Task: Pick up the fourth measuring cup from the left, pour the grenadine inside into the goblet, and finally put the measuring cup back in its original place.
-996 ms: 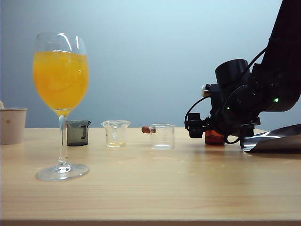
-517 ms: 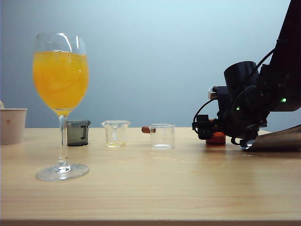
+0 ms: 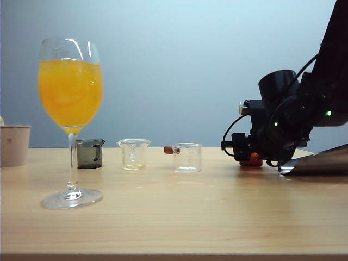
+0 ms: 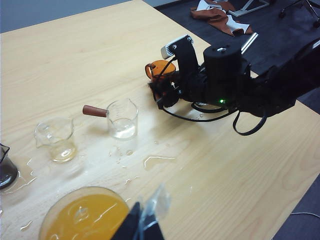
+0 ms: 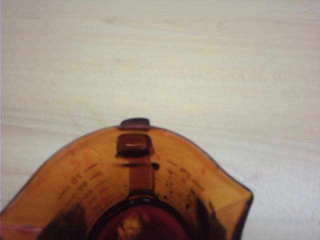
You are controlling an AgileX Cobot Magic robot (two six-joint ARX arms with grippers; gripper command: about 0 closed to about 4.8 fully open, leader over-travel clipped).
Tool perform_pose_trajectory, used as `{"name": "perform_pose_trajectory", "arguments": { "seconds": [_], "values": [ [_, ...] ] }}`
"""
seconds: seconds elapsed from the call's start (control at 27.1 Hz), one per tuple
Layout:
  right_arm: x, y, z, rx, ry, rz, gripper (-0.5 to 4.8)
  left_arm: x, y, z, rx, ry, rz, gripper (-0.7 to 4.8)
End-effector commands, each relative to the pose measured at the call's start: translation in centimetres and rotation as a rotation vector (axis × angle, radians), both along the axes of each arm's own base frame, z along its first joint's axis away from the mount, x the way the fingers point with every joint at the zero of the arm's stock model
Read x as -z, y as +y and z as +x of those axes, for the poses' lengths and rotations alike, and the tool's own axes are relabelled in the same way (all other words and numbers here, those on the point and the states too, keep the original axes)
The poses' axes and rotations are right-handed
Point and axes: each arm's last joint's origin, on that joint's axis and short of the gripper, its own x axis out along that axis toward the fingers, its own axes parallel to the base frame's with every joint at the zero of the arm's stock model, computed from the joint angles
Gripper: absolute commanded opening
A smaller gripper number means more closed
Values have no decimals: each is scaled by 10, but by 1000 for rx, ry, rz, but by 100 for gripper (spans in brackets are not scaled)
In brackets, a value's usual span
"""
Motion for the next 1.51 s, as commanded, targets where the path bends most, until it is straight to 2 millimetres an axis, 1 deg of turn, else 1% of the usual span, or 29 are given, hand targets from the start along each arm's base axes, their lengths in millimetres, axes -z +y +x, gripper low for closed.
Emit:
{"name": "perform_pose_trajectory", "arguments": {
  "seconds": [0.04,0.26,0.37,0.48,0.55,0.66,0.7,0.74,0.85,1.07,1.22,1.37,1.51],
  "values": [
    [-27,3,0,-24,-89,37,156,-5,2,-3,0,-26,-12,-5],
    [-63,3,-7,-97,-128,61,157,-9,7,-7,-58,-52,-10,-5],
    [-82,5,-16,-170,-109,54,156,-9,10,-11,-67,-46,-2,-5],
    [-99,6,-25,-230,-97,40,157,-10,15,-17,-123,-20,43,-5],
    [-122,12,-39,-310,-115,63,157,-12,21,-25,-146,36,72,-5],
    [-140,21,-52,-359,-137,74,156,-14,26,-32,-177,80,85,-5],
    [-147,26,-58,-379,-145,77,156,-15,28,-35,-183,96,78,-5],
    [-156,34,-69,-420,-144,82,156,-14,30,-38,-188,117,60,-5],
    [-169,46,-84,-503,-112,89,156,-13,35,-46,-197,142,47,-5],
    [-184,78,-115,-626,-118,92,156,-11,48,-68,-185,162,46,-5],
    [-185,99,-131,-700,-137,62,156,-9,56,-80,-200,180,29,-5],
    [-185,118,-147,-722,-186,-37,156,-7,58,-82,-210,184,40,-5],
    [-188,128,-155,-739,-228,-99,156,-6,57,-78,-271,182,71,-5]
  ]
}}
